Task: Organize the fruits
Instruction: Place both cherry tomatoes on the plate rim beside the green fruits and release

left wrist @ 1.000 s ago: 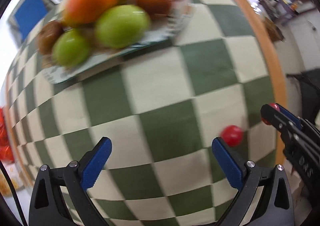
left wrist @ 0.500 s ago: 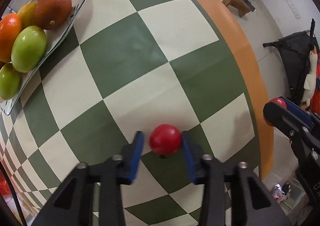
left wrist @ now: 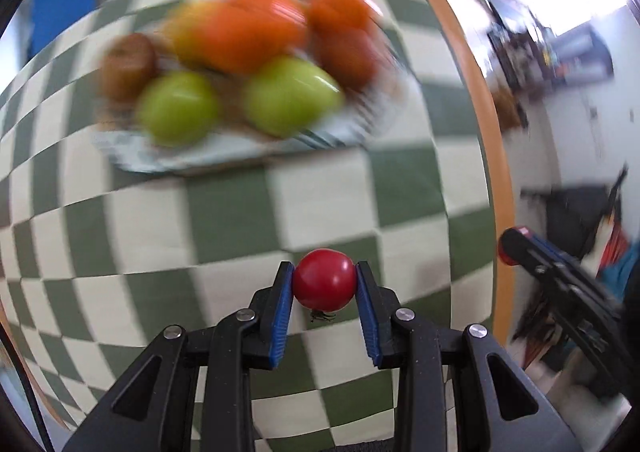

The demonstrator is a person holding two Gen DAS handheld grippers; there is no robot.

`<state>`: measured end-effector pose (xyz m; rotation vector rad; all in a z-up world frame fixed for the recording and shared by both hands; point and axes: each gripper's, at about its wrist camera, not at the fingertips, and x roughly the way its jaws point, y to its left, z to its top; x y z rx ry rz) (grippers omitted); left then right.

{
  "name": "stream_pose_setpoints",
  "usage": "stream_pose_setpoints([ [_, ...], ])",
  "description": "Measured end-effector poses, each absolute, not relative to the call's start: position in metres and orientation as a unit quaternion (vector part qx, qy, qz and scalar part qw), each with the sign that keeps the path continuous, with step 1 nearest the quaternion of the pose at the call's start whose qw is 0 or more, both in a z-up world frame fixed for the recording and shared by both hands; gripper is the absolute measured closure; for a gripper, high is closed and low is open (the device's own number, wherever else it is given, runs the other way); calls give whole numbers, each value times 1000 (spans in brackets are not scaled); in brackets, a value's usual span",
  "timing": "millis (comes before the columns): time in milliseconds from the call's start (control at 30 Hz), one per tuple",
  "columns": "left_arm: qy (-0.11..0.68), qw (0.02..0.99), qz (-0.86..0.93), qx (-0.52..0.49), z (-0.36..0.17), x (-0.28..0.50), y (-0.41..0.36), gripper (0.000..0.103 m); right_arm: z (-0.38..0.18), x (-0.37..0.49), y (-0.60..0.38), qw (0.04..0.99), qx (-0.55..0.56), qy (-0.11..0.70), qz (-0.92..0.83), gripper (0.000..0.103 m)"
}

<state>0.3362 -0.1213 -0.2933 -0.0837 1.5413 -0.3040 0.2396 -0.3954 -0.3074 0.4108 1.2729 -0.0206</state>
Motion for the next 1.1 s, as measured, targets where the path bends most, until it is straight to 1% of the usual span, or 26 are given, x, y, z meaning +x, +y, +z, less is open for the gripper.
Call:
stream_pose_setpoints([
  [133,677,723,-87,-109,-279,356,-61,75,-306,280,-367,789,199,581,28,70],
  [300,674,715,-36,-182,-296,392,-14,75,-319,339,-334,784,218,577,62,70],
  [400,684,698,-26,-210,-319,418,-7,75,-331,369,-314,780,202,588,73,70],
  [567,703,675,-22,-223,-348,436,-3,75,-348,394,-293,770,166,610,80,70],
  [733,710,664,-18,-232,-356,437,7,74,-352,397,-289,770,149,615,83,70],
  [867,715,656,-12,-240,-356,435,14,70,-355,397,-291,766,154,618,88,69],
  [900,717,652,-12,-246,-356,434,16,70,-355,398,-292,765,155,619,87,68],
  [967,718,652,-7,-244,-355,433,17,69,-356,399,-292,763,157,621,86,63],
  [1033,715,659,0,-234,-350,431,18,62,-356,399,-294,762,161,621,87,58],
  [1067,713,664,4,-226,-346,427,20,51,-356,398,-295,762,164,621,88,52],
  [1100,710,671,11,-213,-342,424,21,39,-355,398,-296,761,166,621,88,49],
])
